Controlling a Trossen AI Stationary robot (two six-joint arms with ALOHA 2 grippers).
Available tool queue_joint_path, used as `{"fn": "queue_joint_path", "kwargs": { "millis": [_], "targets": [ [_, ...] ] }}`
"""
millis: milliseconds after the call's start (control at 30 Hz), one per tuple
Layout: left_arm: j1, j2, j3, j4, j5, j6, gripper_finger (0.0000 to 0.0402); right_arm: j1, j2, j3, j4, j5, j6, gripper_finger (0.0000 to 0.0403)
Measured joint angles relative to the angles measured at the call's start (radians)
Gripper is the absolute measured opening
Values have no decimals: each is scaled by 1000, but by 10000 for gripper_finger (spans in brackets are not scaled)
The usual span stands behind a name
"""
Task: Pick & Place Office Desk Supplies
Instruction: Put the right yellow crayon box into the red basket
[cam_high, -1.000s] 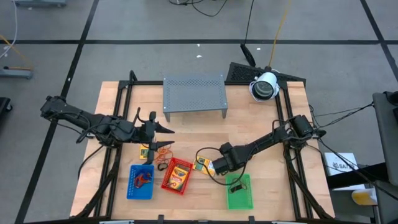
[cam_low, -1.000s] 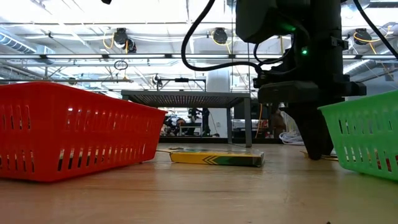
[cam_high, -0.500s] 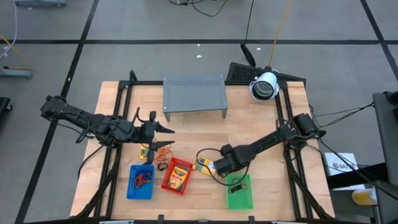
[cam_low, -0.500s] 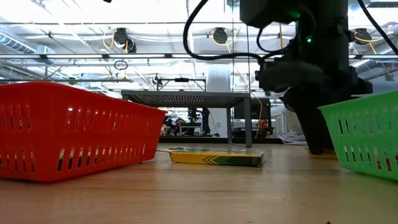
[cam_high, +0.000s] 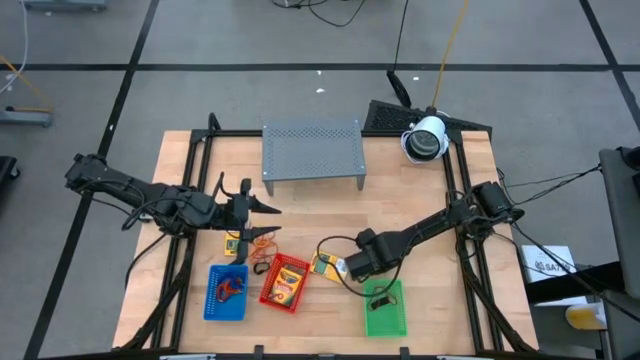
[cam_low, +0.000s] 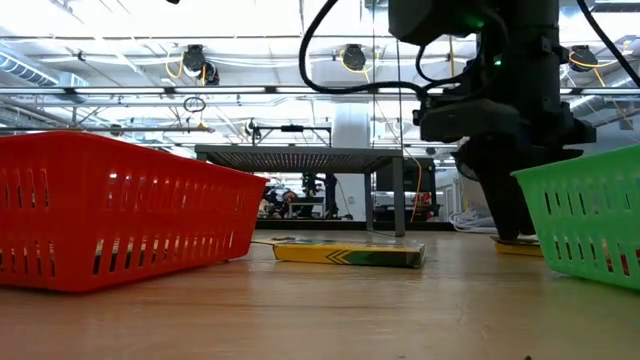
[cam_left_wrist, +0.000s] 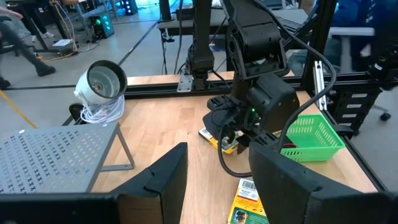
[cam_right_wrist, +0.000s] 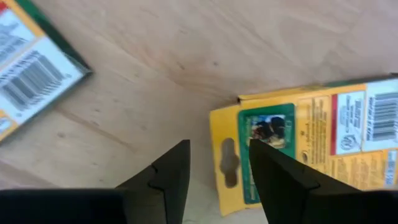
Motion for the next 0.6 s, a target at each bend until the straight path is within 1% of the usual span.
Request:
{"fn": "queue_joint_path", "kwargs": {
  "millis": [133,600],
  "targets": [
    [0,0,0,2,0,0,182,0,0,0,-29,0,0,158],
    [0,0,0,2,1,0,182,2,2,1,-20,0,0,157]
  ]
}}
